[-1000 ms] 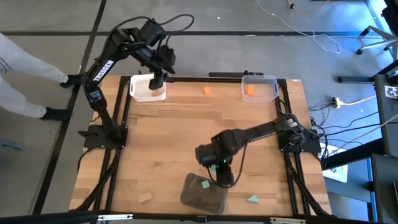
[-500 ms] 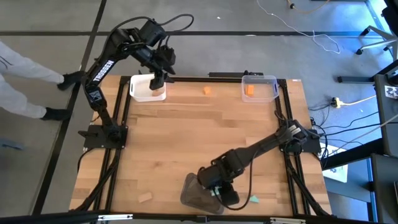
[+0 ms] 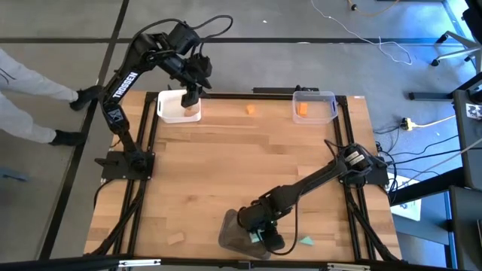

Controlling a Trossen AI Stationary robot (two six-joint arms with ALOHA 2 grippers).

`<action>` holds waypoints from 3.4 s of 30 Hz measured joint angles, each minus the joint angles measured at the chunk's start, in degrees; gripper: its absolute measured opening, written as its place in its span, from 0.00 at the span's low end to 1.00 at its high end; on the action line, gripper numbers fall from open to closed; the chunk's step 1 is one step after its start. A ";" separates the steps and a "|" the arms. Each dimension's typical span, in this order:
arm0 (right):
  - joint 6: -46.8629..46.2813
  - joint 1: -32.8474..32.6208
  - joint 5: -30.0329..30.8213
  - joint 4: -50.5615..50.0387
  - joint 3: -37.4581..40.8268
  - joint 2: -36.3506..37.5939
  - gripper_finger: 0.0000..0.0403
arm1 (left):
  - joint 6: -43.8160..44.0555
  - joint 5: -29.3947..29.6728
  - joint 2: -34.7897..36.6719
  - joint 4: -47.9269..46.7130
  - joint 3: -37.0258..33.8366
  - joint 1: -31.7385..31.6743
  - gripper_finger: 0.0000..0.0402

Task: Sort & place blocks by color
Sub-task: Put the top blue block into the black bin, then put the brown block into the white bin

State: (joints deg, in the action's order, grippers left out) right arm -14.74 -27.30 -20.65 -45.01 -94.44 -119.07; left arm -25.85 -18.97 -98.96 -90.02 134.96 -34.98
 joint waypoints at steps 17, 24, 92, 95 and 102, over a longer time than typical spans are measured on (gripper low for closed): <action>-2.12 0.63 -0.31 2.50 4.74 -0.09 0.48 | 1.47 0.22 0.00 0.00 0.02 0.00 0.45; -0.84 2.63 0.72 -3.48 -1.02 1.15 0.48 | 6.16 1.84 0.16 0.01 0.02 0.02 0.45; 13.71 24.16 36.03 -41.64 -33.44 20.57 0.48 | 105.81 24.84 9.04 68.91 -82.27 92.76 0.45; 13.74 24.12 35.62 -41.06 -33.44 20.57 0.48 | 106.73 26.47 6.42 68.99 -82.26 92.70 0.45; 13.76 24.12 35.57 -40.94 -33.44 20.57 0.48 | 106.40 28.53 5.08 62.05 -78.50 92.70 0.45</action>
State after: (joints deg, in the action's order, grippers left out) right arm -0.97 -3.18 14.92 -85.95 -127.87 -98.50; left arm 80.55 9.56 -93.88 -27.97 56.45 57.71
